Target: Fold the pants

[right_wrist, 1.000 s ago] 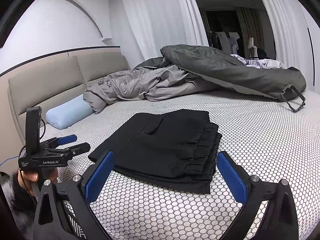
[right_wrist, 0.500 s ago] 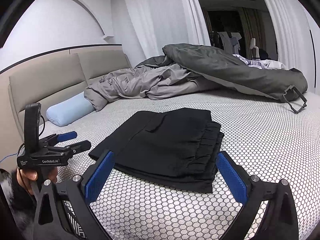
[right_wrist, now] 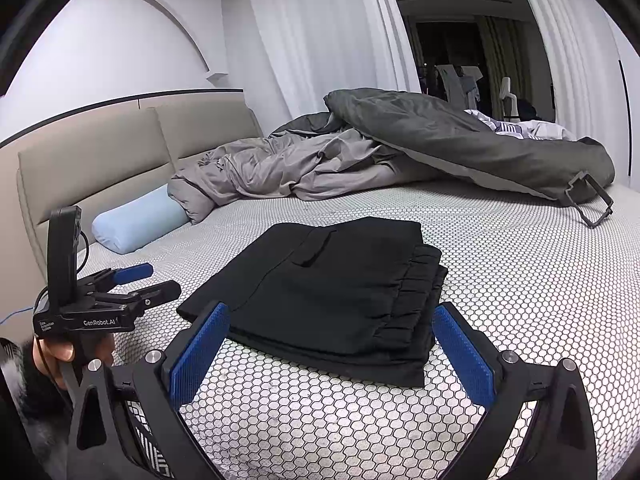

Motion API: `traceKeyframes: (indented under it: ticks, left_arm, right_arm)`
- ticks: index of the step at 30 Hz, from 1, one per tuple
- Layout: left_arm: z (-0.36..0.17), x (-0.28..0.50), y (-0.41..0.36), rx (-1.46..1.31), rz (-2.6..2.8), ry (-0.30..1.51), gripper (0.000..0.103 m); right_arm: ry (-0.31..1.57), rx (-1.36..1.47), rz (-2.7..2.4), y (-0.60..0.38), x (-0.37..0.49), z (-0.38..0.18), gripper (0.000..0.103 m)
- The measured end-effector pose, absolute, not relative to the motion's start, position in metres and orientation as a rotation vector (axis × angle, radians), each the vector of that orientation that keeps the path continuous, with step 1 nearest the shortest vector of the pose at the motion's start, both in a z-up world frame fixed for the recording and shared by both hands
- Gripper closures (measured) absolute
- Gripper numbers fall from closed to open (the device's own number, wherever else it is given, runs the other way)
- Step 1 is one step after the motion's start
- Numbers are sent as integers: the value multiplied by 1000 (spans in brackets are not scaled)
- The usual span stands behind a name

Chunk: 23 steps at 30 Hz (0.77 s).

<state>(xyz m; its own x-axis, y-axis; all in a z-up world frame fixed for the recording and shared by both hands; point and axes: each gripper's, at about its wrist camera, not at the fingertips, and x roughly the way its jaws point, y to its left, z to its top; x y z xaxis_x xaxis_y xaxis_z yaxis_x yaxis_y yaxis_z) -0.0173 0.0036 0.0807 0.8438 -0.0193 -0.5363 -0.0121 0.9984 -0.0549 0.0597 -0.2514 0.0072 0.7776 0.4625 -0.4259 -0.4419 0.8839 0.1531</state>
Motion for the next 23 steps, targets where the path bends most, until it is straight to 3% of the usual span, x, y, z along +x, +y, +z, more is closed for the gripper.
traceKeyframes:
  ticks: [23]
  left_arm:
    - [81, -17, 9, -50, -2, 560, 1]
  right_arm:
    - [474, 39, 500, -255, 60, 8, 0]
